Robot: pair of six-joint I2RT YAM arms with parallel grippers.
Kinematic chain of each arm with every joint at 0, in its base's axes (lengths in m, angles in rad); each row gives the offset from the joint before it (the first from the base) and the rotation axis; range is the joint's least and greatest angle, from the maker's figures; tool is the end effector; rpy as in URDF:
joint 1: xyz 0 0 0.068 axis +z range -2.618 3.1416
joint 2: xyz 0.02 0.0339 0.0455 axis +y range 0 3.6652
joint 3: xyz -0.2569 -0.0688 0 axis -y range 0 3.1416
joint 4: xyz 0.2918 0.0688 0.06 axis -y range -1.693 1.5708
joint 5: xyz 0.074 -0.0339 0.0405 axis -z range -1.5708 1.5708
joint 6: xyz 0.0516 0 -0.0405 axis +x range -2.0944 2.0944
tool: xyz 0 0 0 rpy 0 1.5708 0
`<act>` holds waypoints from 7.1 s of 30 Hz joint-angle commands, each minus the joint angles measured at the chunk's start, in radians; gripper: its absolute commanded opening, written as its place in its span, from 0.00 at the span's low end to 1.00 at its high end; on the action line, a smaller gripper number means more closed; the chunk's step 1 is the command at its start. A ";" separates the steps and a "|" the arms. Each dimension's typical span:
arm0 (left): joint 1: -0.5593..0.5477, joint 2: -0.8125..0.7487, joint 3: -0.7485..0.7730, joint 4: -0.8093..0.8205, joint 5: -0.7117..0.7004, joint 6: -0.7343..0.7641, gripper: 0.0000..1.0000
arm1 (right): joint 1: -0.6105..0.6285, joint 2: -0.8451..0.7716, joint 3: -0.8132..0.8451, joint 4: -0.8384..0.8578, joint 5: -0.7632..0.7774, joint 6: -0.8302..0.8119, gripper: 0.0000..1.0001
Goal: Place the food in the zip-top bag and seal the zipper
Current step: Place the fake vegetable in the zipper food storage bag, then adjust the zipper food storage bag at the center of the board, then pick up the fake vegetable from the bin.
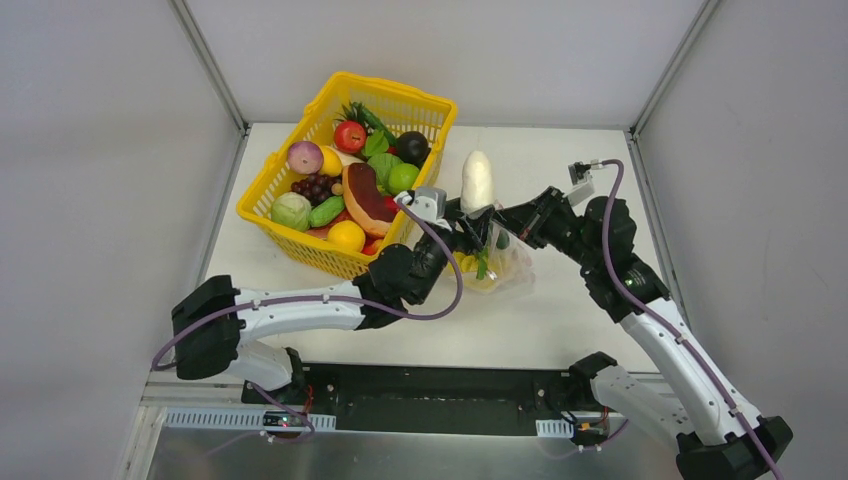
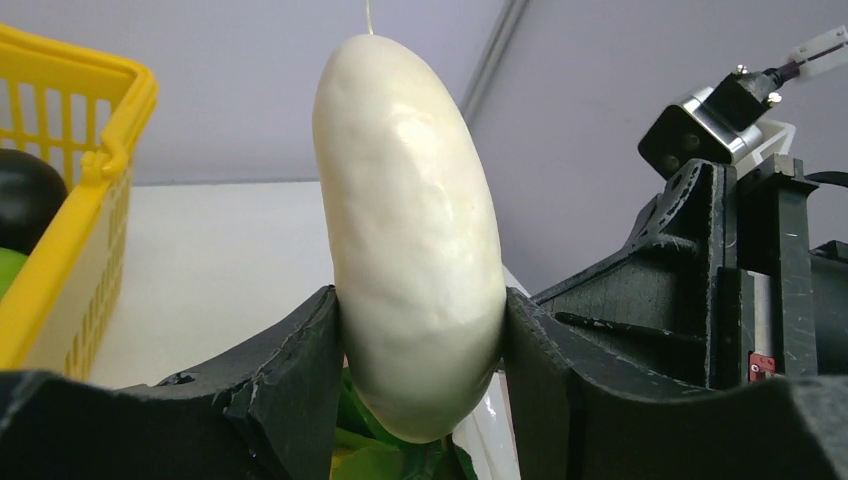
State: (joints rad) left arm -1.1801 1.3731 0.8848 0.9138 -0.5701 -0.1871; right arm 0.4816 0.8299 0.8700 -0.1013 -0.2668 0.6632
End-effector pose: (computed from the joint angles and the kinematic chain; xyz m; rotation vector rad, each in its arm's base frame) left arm 0.1637 -0.3244 0.3300 0.0881 1.2587 -0.8644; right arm 0.2235 0.1322 0.3671 -0.0607 1.7448 1.0779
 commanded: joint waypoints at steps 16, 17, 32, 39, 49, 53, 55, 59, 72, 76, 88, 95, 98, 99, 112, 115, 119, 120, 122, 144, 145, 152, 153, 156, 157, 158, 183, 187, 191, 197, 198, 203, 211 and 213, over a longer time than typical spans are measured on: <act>-0.097 0.074 0.005 0.251 -0.300 0.433 0.31 | -0.026 0.042 0.114 0.137 -0.111 0.258 0.00; -0.098 0.076 0.003 0.261 -0.314 0.448 0.32 | -0.029 0.041 0.111 0.144 -0.116 0.265 0.00; -0.079 -0.162 0.017 -0.171 -0.135 0.335 0.81 | -0.053 0.028 0.071 0.129 -0.087 0.241 0.00; 0.025 -0.244 0.032 -0.383 0.035 0.154 0.78 | -0.055 0.023 0.066 0.130 -0.091 0.236 0.00; 0.166 -0.253 0.370 -1.112 0.500 0.126 0.73 | -0.057 0.048 0.058 0.147 -0.137 0.206 0.00; 0.171 -0.170 0.498 -1.360 0.358 0.083 0.72 | -0.057 0.031 0.035 0.153 -0.140 0.175 0.00; 0.179 -0.162 0.501 -1.406 0.323 0.040 0.73 | -0.057 0.022 0.033 0.139 -0.123 0.160 0.00; 0.200 -0.190 0.460 -1.419 0.393 -0.031 0.78 | -0.057 0.034 0.050 0.106 -0.130 0.134 0.00; 0.203 -0.294 0.304 -1.368 0.422 -0.152 0.58 | -0.057 0.055 0.057 0.106 -0.141 0.127 0.00; 0.206 -0.293 0.339 -1.384 0.439 -0.115 0.46 | -0.057 0.062 0.058 0.106 -0.148 0.129 0.00; 0.214 0.006 0.481 -1.598 0.441 -0.108 0.40 | -0.057 0.048 0.075 0.123 -0.170 0.150 0.00; 0.213 0.007 0.481 -1.588 0.441 -0.104 0.27 | -0.057 0.050 0.075 0.123 -0.158 0.148 0.00; 0.214 -0.034 0.475 -1.549 0.427 -0.104 0.30 | -0.057 0.051 0.073 0.117 -0.155 0.139 0.00; 0.214 -0.049 0.474 -1.537 0.414 -0.104 0.27 | -0.057 0.050 0.074 0.112 -0.150 0.132 0.00; 0.265 -0.052 0.630 -1.465 0.378 -0.079 0.00 | -0.057 -0.019 0.079 -0.001 -0.085 -0.053 0.00; 0.278 -0.010 0.688 -1.457 0.404 -0.082 0.00 | -0.057 -0.043 0.074 0.001 -0.066 -0.061 0.00; 0.298 0.016 0.781 -1.427 0.510 -0.091 0.00 | -0.057 -0.049 0.074 -0.008 -0.032 -0.049 0.00; 0.303 0.023 0.806 -1.422 0.548 -0.093 0.00 | -0.057 -0.041 0.080 -0.023 -0.021 -0.047 0.00; 0.312 0.044 0.869 -1.416 0.638 -0.107 0.00 | -0.057 -0.031 0.090 -0.039 -0.007 -0.045 0.00; 0.341 0.059 0.890 -1.417 0.637 -0.118 0.00 | -0.059 0.062 0.359 -0.272 -0.014 -0.277 0.00; 0.344 0.058 0.910 -1.419 0.629 -0.110 0.00 | -0.058 0.052 0.361 -0.249 -0.016 -0.289 0.00; 0.354 0.113 0.880 -1.441 0.584 -0.119 0.00 | -0.059 0.201 0.365 -0.426 0.048 -0.384 0.00; 0.361 0.121 0.840 -1.417 0.587 -0.136 0.00 | -0.059 0.223 0.347 -0.442 0.076 -0.384 0.00; 0.383 0.140 0.800 -1.357 0.690 -0.195 0.00 | -0.060 0.246 0.354 -0.435 0.019 -0.378 0.00; 0.384 0.133 0.807 -1.340 0.717 -0.198 0.00 | -0.058 0.238 0.364 -0.408 -0.008 -0.375 0.00; 0.384 0.122 0.814 -1.322 0.737 -0.200 0.00 | -0.060 0.220 0.369 -0.380 -0.020 -0.371 0.00; 0.417 -0.057 0.621 -1.278 0.601 -0.204 0.47 | -0.061 0.235 0.422 -0.334 -0.121 -0.305 0.01; 0.419 -0.105 0.613 -1.278 0.603 -0.187 0.69 | -0.060 0.230 0.426 -0.329 -0.128 -0.304 0.02; 0.421 -0.172 0.589 -1.280 0.590 -0.146 0.84 | -0.061 0.227 0.424 -0.328 -0.127 -0.304 0.02; 0.466 -0.250 0.544 -1.384 0.400 -0.086 0.99 | -0.061 0.201 0.382 -0.298 -0.147 -0.286 0.02; 0.488 -0.254 0.528 -1.396 0.387 -0.089 0.99 | -0.061 0.194 0.371 -0.287 -0.149 -0.281 0.02; 0.615 -0.244 0.486 -1.426 0.330 -0.087 0.99 | -0.061 0.181 0.346 -0.263 -0.164 -0.259 0.02; 0.785 -0.123 0.544 -1.389 0.155 -0.023 0.99 | -0.061 0.170 0.324 -0.243 -0.186 -0.238 0.03; 0.800 -0.076 0.571 -1.378 0.090 -0.001 0.99 | -0.061 0.168 0.319 -0.234 -0.192 -0.233 0.02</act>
State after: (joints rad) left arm -0.4072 1.2369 1.3849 -0.5091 -0.3069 -0.2600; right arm 0.4232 1.0321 1.1912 -0.4110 -0.4221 0.4061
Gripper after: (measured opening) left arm 0.989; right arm 0.027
